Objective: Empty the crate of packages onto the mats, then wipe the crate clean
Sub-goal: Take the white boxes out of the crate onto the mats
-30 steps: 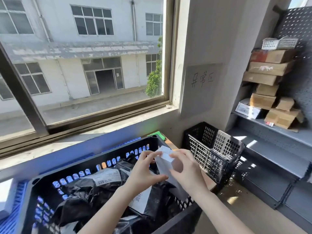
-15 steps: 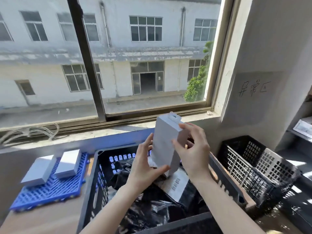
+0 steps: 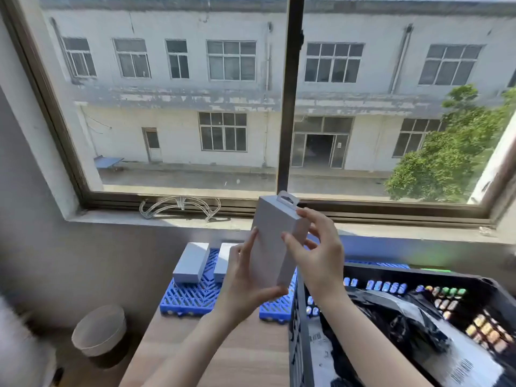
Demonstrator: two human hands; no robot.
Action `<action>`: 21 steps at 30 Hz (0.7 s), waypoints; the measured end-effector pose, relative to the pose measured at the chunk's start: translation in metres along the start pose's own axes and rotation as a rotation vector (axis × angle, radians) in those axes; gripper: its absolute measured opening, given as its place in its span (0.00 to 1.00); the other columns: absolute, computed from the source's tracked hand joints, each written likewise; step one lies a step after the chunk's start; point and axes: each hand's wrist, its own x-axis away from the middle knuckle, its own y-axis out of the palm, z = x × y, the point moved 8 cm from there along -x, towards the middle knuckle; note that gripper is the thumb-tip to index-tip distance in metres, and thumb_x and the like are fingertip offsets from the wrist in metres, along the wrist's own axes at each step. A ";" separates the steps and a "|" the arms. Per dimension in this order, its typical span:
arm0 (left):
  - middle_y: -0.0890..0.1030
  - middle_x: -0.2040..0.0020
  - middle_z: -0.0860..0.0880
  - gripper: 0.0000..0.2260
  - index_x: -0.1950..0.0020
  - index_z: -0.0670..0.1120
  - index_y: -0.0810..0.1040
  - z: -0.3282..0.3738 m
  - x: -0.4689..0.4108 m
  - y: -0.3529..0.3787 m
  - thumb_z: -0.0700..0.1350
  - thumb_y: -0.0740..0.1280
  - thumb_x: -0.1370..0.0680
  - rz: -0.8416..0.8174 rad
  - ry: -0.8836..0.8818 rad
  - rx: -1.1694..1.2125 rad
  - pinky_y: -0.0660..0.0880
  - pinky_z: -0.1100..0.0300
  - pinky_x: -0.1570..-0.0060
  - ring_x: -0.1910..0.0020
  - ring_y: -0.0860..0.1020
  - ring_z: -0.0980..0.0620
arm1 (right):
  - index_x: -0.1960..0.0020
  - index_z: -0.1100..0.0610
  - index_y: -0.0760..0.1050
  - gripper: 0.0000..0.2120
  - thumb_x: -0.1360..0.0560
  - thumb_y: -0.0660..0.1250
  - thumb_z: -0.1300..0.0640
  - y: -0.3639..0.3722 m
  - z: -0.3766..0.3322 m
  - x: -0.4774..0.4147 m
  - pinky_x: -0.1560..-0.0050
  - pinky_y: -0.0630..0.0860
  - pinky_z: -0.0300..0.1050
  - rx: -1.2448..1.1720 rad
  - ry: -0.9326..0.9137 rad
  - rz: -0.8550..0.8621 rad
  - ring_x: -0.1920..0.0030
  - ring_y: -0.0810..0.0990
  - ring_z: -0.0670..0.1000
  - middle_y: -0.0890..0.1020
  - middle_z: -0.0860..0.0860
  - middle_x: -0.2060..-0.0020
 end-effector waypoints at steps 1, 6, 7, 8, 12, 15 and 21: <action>0.64 0.36 0.57 0.53 0.28 0.75 0.49 -0.013 0.000 -0.015 0.56 0.81 0.42 -0.005 -0.024 0.004 0.70 0.69 0.43 0.37 0.65 0.70 | 0.40 0.48 0.75 0.23 0.32 0.76 0.63 0.022 0.002 0.002 0.51 0.78 0.39 -0.018 0.022 -0.016 0.44 0.76 0.42 0.77 0.41 0.43; 0.64 0.37 0.60 0.53 0.30 0.78 0.50 -0.076 0.003 -0.073 0.56 0.81 0.44 -0.011 -0.174 -0.001 0.71 0.63 0.40 0.38 0.66 0.71 | 0.44 0.43 0.70 0.23 0.32 0.76 0.60 0.104 0.024 0.013 0.54 0.78 0.36 -0.117 0.166 -0.002 0.49 0.80 0.43 0.77 0.45 0.44; 0.64 0.37 0.60 0.52 0.30 0.78 0.51 -0.087 0.004 -0.081 0.56 0.81 0.43 -0.017 -0.201 0.000 0.70 0.64 0.41 0.38 0.66 0.71 | 0.47 0.43 0.69 0.22 0.32 0.77 0.60 0.115 0.033 0.013 0.55 0.79 0.39 -0.129 0.205 0.010 0.50 0.81 0.43 0.77 0.48 0.44; 0.65 0.38 0.60 0.51 0.31 0.78 0.52 -0.097 0.004 -0.088 0.56 0.81 0.42 -0.030 -0.223 0.000 0.70 0.66 0.43 0.38 0.65 0.72 | 0.49 0.44 0.69 0.21 0.32 0.77 0.59 0.126 0.042 0.013 0.57 0.79 0.41 -0.141 0.249 0.020 0.51 0.81 0.45 0.76 0.51 0.45; 0.66 0.36 0.63 0.48 0.31 0.79 0.51 -0.128 -0.005 -0.107 0.58 0.78 0.40 -0.098 -0.269 -0.020 0.66 0.71 0.42 0.38 0.62 0.75 | 0.55 0.52 0.71 0.15 0.32 0.77 0.56 0.159 0.080 0.009 0.59 0.76 0.36 -0.073 0.365 0.035 0.52 0.80 0.48 0.73 0.52 0.48; 0.68 0.32 0.63 0.47 0.30 0.78 0.53 -0.150 -0.018 -0.113 0.58 0.78 0.40 -0.122 -0.331 0.008 0.70 0.58 0.34 0.34 0.68 0.65 | 0.54 0.52 0.74 0.12 0.31 0.76 0.54 0.182 0.107 -0.001 0.59 0.74 0.30 -0.063 0.407 0.013 0.53 0.80 0.43 0.76 0.51 0.48; 0.69 0.32 0.61 0.48 0.29 0.75 0.54 -0.194 -0.054 -0.118 0.58 0.79 0.41 -0.103 -0.406 -0.026 0.71 0.53 0.34 0.34 0.69 0.60 | 0.51 0.50 0.75 0.12 0.30 0.75 0.56 0.233 0.165 -0.022 0.49 0.77 0.44 -0.164 0.478 -0.040 0.48 0.81 0.48 0.77 0.52 0.45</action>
